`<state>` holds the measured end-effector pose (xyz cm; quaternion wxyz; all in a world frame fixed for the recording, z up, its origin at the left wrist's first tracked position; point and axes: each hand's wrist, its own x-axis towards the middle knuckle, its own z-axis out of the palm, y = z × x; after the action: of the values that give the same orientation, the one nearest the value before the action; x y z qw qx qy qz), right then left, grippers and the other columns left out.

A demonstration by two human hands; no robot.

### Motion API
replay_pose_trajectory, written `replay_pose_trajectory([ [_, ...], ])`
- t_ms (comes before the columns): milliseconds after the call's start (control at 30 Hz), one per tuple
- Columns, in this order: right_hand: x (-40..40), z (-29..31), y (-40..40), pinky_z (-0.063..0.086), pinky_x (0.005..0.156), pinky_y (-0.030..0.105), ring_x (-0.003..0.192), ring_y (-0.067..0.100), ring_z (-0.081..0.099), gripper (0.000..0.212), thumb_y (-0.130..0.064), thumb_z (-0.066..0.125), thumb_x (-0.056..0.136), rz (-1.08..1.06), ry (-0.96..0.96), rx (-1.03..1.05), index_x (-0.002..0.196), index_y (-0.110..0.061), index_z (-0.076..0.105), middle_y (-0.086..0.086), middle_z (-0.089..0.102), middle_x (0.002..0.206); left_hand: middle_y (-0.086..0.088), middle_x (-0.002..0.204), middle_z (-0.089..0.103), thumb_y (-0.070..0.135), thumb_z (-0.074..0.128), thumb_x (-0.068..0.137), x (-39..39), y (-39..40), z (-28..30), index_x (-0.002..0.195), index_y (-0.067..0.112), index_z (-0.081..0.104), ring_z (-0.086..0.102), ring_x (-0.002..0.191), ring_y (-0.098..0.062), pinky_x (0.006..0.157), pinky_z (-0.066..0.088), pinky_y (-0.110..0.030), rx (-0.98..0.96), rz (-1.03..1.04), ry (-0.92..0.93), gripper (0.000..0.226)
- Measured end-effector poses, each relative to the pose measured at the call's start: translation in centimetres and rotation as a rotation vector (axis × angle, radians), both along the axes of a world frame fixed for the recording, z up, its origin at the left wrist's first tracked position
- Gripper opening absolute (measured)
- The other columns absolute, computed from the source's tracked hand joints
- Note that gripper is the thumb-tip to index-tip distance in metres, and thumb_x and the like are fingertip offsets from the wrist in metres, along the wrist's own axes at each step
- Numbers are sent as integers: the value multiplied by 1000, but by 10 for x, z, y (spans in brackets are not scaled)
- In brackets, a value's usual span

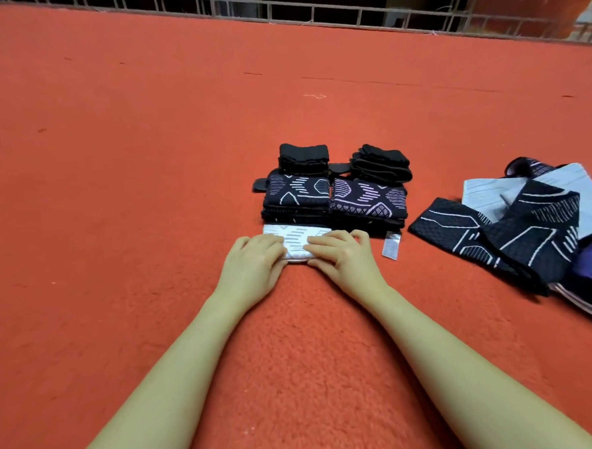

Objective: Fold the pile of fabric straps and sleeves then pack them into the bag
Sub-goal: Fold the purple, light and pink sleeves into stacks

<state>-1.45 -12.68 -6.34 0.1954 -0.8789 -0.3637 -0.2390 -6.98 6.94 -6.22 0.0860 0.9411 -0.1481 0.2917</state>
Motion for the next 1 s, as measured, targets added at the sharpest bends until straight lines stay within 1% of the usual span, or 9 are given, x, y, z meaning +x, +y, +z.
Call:
replay_pose_trajectory([
  [133,-7,-2,-1,13,80,23,107,16,61,30,-40,57,84,-55,84,-37,106,-29,73,-10,67,118,-2,108,71,44,43,82,-7,-8,-3,98,16,71,67,100,-19,82,50,-35,-36,94,172,43],
  [267,-16,-4,-4,12,83,24,123,16,49,39,-37,50,87,-81,163,-39,123,-29,64,-8,57,134,-7,112,69,44,41,81,-15,-18,-1,104,12,71,65,106,-27,89,48,-48,-6,150,210,49],
  [367,-22,1,-17,15,88,24,126,15,43,44,-32,53,90,-115,242,64,133,-25,55,-7,50,139,-9,115,68,39,39,81,-20,-30,6,107,11,70,64,108,-28,90,48,-45,19,155,217,49],
  [500,-37,0,-52,16,90,25,121,20,44,43,-31,49,88,-197,223,85,129,-21,58,-3,52,135,-5,113,69,35,39,79,-26,-65,16,104,14,70,65,106,-25,87,49,-40,49,95,237,46],
  [600,-42,2,-90,18,88,28,114,23,46,47,-38,42,86,-280,181,58,124,-19,61,-1,56,130,-6,113,69,33,43,78,-25,-99,22,107,14,70,65,106,-25,91,43,-38,24,20,270,43],
  [667,-42,6,-119,17,85,28,114,25,47,44,-34,45,85,-358,157,44,123,-18,62,0,57,128,-8,125,63,31,44,82,-22,-124,26,117,12,65,58,118,-26,97,31,-37,1,-42,276,45],
  [733,-38,8,-149,19,87,32,115,28,48,38,-25,56,86,-454,135,23,122,-15,62,2,57,128,-6,148,41,29,45,92,-16,-151,31,137,14,49,35,138,-23,106,20,-38,48,-108,337,47],
  [800,-34,9,-174,23,90,39,115,31,48,38,-19,66,84,-558,105,8,121,-12,62,6,57,128,-1,157,23,31,44,97,-5,-176,34,145,20,34,17,144,-19,110,12,-37,95,-127,387,51],
  [1000,-20,5,-213,21,90,41,117,31,44,45,-22,68,80,-774,47,95,122,-8,59,12,55,131,0,158,18,31,41,98,29,-237,42,148,21,29,15,144,-18,112,13,-39,101,-137,459,51],
])
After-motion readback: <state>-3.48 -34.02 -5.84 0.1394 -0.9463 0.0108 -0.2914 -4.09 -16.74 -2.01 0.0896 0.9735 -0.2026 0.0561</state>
